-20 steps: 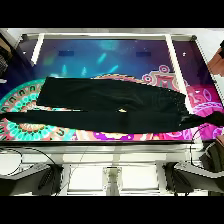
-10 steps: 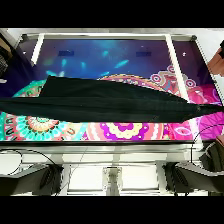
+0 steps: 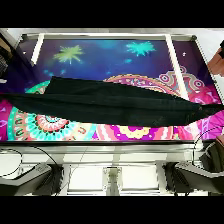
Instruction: Fold the clothes and pants, and hang the long-sleeved shirts on hangers.
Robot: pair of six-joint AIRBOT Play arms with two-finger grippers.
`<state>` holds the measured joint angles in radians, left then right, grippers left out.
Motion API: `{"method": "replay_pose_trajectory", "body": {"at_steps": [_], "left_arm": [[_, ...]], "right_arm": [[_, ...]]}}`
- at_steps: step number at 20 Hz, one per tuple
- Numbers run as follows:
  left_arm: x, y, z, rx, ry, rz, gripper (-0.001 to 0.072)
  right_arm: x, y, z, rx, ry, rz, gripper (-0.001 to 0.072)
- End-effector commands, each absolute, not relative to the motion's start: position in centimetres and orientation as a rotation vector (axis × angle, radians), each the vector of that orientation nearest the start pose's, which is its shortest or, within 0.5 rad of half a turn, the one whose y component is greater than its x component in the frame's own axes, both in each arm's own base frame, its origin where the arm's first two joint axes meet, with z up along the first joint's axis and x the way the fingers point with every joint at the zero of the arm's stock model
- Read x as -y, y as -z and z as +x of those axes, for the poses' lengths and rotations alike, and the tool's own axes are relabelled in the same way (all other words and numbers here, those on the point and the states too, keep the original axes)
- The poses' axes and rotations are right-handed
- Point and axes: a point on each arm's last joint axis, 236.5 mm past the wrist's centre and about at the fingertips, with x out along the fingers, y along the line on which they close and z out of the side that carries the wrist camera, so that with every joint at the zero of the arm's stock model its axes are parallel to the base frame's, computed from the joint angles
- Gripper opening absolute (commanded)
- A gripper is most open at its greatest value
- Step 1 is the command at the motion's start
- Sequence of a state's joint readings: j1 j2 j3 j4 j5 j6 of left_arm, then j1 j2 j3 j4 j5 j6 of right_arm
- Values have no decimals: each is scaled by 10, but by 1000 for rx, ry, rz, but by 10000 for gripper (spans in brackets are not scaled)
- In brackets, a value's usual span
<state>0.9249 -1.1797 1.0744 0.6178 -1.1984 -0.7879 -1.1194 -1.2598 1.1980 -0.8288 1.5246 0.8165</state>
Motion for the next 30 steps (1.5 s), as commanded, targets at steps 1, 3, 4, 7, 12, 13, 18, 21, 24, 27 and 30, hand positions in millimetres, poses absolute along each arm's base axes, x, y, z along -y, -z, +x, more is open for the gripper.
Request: {"method": "replay_pose_trajectory", "body": {"at_steps": [1,3,4,7,12,13,18,21,24,27,30], "left_arm": [[-163,-98,409,-746,-88,-412,30],[-156,-113,443,-731,-145,-375,30],[-158,-114,455,-735,-195,-394,29],[-157,-95,486,-786,-257,-440,29],[-155,-48,510,-829,-279,-560,30],[-154,-47,514,-817,-276,-573,31],[-169,-70,532,-683,-297,-559,30],[-173,-73,537,-650,-304,-555,30],[-174,-71,541,-639,-306,-553,30],[-170,-61,544,-655,-302,-554,31],[-164,-51,547,-676,-294,-555,31]], "right_arm": [[219,-60,284,-1060,94,545,13],[230,-68,303,-1005,164,535,13],[238,-71,314,-962,218,556,13],[246,-64,338,-913,281,608,14],[243,-36,378,-891,318,677,14],[243,-32,385,-881,327,685,14],[258,-40,414,-729,400,799,14],[260,-42,422,-692,402,825,14],[257,-27,426,-713,392,866,14],[256,-12,430,-731,387,906,15],[262,-7,430,-726,406,895,15]]}}
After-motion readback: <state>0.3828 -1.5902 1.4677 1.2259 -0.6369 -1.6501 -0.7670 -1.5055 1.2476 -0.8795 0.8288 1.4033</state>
